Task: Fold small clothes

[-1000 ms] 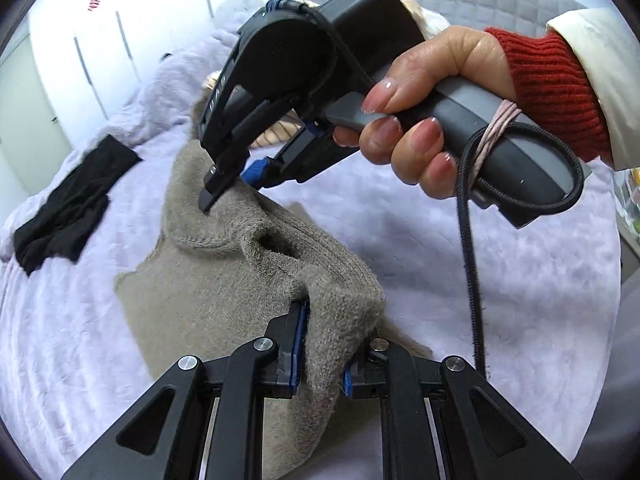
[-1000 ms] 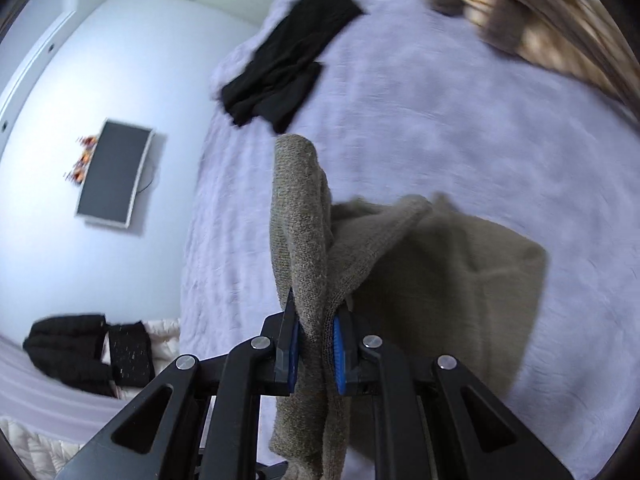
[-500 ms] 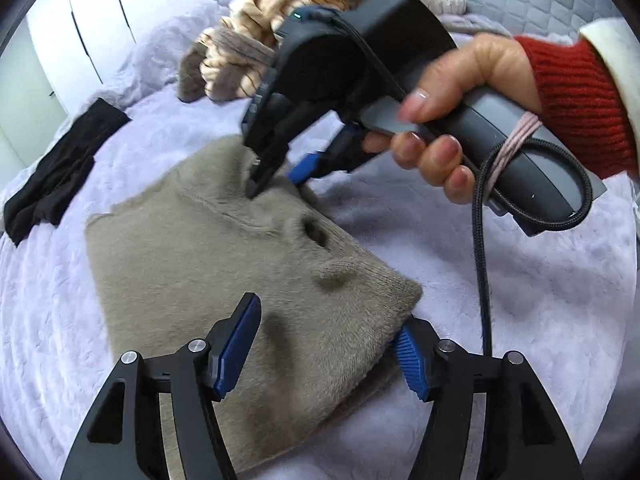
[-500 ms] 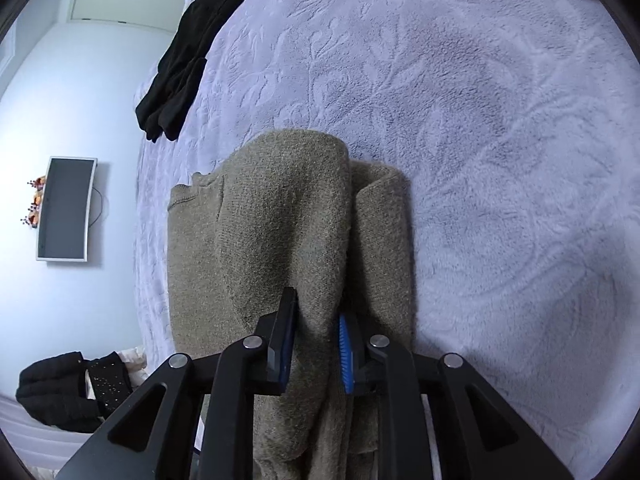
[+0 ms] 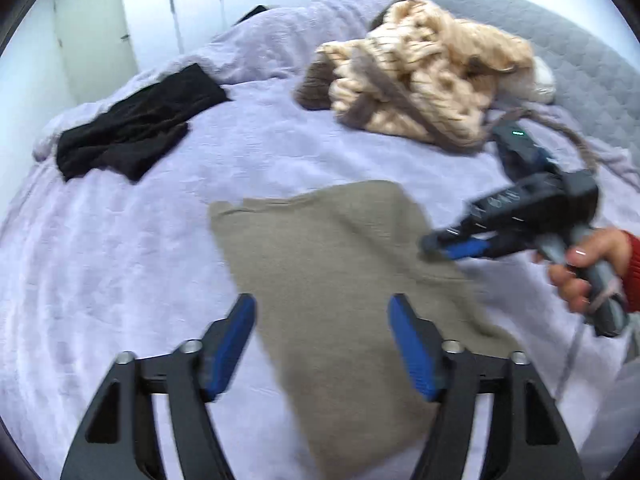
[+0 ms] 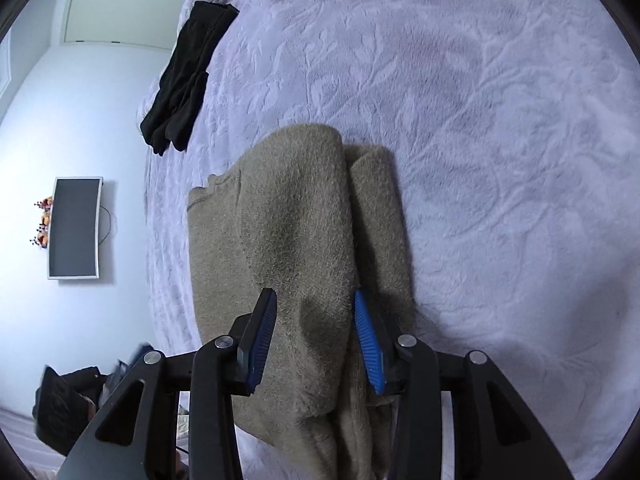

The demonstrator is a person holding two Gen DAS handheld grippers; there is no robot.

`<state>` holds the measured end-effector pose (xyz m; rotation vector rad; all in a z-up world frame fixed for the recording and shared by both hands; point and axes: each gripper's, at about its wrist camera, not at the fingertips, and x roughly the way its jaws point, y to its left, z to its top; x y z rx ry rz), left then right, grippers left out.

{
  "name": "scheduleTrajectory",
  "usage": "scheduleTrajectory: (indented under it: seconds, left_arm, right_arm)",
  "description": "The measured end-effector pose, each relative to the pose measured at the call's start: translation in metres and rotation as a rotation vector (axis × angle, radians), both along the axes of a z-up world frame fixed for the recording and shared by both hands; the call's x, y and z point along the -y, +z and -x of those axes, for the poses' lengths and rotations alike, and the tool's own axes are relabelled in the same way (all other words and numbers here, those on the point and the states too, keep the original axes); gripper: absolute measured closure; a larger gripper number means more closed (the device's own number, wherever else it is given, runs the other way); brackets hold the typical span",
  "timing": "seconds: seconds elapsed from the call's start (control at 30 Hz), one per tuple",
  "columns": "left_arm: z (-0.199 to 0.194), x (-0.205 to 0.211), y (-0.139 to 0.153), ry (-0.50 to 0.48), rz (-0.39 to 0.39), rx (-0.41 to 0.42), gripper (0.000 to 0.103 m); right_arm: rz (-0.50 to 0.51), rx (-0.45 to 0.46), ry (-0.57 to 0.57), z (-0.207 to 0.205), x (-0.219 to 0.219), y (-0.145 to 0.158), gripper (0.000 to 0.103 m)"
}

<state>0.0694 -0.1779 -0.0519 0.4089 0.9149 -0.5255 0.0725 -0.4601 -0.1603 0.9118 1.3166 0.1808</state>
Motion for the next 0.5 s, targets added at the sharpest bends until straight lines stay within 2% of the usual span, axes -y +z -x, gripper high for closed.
scheduleTrajectory:
  seconds: [0.07, 0.17, 0.23, 0.33, 0.43, 0.5]
  left_arm:
    - [-0.019, -0.009, -0.009, 0.069, -0.031, 0.016, 0.021]
    - [-0.046, -0.022, -0.026, 0.150, -0.030, -0.031, 0.021]
    - [-0.058, -0.025, -0.044, 0.179, -0.057, -0.071, 0.021]
    - [-0.053, -0.027, -0.068, 0.200, -0.047, -0.118, 0.021]
    - [-0.048, -0.025, -0.071, 0.218, -0.027, -0.128, 0.021]
    - [-0.048, -0.025, -0.071, 0.223, -0.034, -0.122, 0.021]
  right_arm:
    - [0.085, -0.005, 0.049, -0.006, -0.010, 0.002, 0.090]
    - [0.150, 0.068, 0.105, -0.009, -0.018, 0.026, 0.095]
    - [0.173, 0.083, 0.119, -0.006, -0.016, 0.033, 0.095]
    - [0.209, 0.023, 0.113, -0.006, -0.012, 0.013, 0.095]
    - [0.255, 0.002, 0.103, 0.000, -0.009, -0.012, 0.093]
    - [0.200, 0.001, 0.030, 0.008, 0.000, -0.018, 0.089]
